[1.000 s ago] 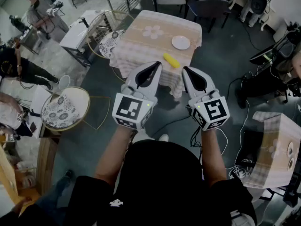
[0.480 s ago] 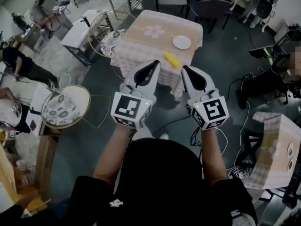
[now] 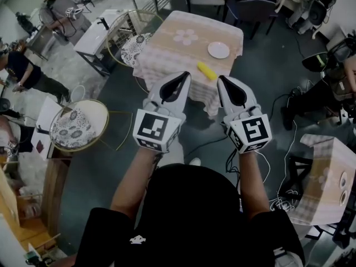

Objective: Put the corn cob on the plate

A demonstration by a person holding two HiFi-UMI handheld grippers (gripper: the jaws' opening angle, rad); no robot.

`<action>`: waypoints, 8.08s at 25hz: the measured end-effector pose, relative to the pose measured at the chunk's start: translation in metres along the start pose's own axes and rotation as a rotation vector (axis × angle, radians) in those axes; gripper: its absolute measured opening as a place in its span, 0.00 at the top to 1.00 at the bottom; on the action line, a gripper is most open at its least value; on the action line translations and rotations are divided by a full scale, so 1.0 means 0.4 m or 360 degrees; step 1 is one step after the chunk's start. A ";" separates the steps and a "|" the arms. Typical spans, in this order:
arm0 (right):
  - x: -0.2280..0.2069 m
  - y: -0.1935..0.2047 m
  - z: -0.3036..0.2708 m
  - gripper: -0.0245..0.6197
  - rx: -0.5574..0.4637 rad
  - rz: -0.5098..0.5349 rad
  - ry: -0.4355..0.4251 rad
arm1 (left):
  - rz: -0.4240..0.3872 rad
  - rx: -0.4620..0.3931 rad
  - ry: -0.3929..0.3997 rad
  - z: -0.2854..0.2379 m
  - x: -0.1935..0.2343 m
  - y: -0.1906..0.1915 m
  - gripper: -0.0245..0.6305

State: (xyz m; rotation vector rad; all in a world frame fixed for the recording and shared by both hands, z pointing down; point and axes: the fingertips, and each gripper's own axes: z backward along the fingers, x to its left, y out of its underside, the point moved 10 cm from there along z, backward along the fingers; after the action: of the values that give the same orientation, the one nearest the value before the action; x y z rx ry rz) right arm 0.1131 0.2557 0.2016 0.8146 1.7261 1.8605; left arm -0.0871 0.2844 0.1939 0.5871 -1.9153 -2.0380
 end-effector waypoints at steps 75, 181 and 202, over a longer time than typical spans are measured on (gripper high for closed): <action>-0.172 0.054 -0.483 0.96 0.0230 -0.0026 0.0416 | 0.0272 0.0018 0.0324 -0.382 0.534 0.140 0.95; -0.408 0.991 -0.644 0.63 0.1377 -0.0457 -0.0153 | 0.0567 0.0871 0.0145 -0.622 0.448 0.646 0.95; -0.385 1.068 -0.666 0.55 0.1517 -0.0360 -0.0249 | 0.0600 0.0921 0.0134 -0.624 0.441 0.678 0.95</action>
State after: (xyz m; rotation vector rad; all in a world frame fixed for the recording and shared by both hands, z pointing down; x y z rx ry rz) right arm 0.0593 -0.0823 0.6015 0.9872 2.4648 0.7319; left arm -0.1423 -0.0395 0.4369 0.3788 -2.3500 -1.2116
